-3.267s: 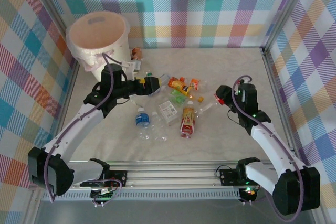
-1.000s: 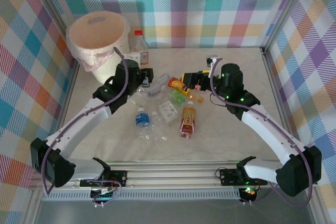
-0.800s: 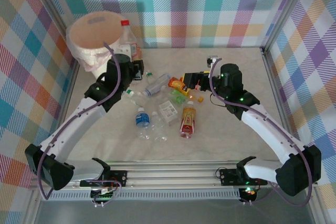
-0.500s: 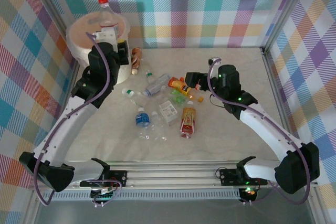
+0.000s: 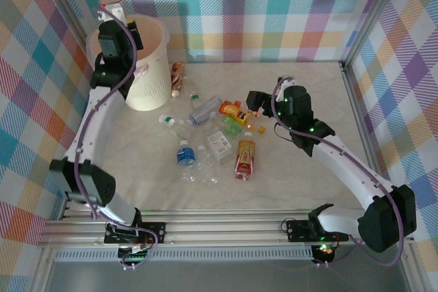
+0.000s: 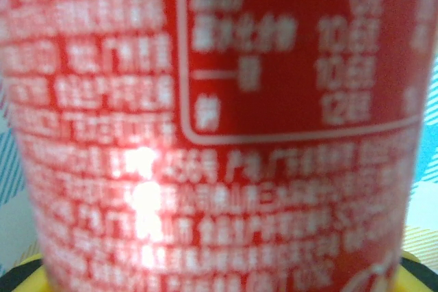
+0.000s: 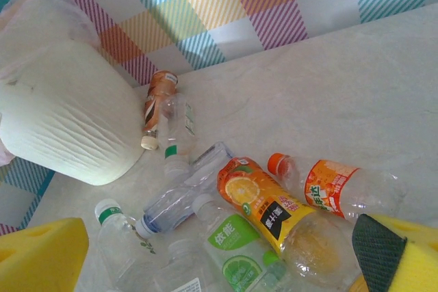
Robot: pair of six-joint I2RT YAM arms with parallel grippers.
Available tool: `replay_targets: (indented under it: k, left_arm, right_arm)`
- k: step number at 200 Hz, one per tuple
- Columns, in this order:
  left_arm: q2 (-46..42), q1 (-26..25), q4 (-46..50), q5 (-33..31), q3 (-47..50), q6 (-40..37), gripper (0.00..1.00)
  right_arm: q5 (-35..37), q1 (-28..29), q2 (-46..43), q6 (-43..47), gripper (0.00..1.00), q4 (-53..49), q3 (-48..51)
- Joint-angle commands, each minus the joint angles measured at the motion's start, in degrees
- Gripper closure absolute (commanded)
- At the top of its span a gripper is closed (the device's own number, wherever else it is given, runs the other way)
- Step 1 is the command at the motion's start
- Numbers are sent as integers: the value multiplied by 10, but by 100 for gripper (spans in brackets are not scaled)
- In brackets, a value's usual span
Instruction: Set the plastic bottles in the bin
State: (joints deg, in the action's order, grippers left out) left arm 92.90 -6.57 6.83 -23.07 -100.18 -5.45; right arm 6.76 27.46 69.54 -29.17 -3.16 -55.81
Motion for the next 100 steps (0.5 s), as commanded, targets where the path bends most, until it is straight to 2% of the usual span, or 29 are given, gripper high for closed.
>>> replay_targets:
  k: [1, 25, 46, 75, 100]
  left_arm:
    - [49, 28, -20, 70, -29, 4, 54]
    - [100, 60, -44, 160, -54, 34, 54]
    - [148, 83, -24, 241, -97, 57, 54]
    - [201, 111, -10, 295, -132, 75, 54]
    - [257, 124, 21, 368, -182, 77, 53]
  right_arm:
    - [15, 3, -20, -6, 0, -13, 9]
    - [29, 3, -29, -2, 0, -27, 9]
    - [48, 3, -35, 1, 0, -44, 11]
    - [59, 3, -44, 3, 0, -53, 21]
    - [59, 3, -44, 4, 0, -54, 22]
